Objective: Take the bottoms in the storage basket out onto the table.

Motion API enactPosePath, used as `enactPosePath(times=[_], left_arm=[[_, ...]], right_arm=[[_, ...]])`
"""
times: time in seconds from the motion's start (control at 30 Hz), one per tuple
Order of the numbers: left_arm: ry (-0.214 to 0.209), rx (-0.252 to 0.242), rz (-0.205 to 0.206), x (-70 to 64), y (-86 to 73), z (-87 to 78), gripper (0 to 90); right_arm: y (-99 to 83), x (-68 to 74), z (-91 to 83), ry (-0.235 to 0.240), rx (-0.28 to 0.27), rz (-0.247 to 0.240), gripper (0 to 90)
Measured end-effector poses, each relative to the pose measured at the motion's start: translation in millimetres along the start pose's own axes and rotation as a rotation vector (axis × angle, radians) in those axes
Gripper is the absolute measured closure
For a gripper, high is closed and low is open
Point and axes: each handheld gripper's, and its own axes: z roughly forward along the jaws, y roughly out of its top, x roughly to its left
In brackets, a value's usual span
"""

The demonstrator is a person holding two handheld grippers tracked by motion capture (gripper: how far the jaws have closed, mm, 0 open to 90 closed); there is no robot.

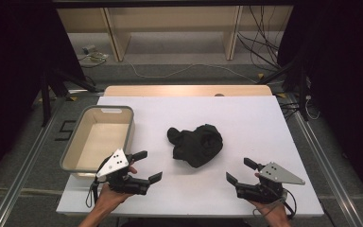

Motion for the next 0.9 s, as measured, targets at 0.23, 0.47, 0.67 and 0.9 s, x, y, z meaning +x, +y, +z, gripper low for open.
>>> enactPosePath(times=[0.23,0.47,0.67,0.9], left_arm=[[-0.003,0.01,0.012,-4.8,-3.7,-5.6,5.6],[0.024,0.023,0.012,-5.3,-7.5,-12.2,5.3],[0.008,0.046,0.023,-6.9,-11.9,-8.4,5.1],[0.008,0.027,0.013,-5.0,-11.3,-8.5,4.6]], right_arm=[[-0.3,0.5,-0.4,0.005,-0.005,0.001,17.8],[-0.6,0.6,0.5,0.017,-0.002,-0.002,16.4],[-1.4,1.4,1.4,0.019,0.002,-0.001,15.4],[-1.9,1.7,1.7,0.012,0.006,-0.001,14.3]])
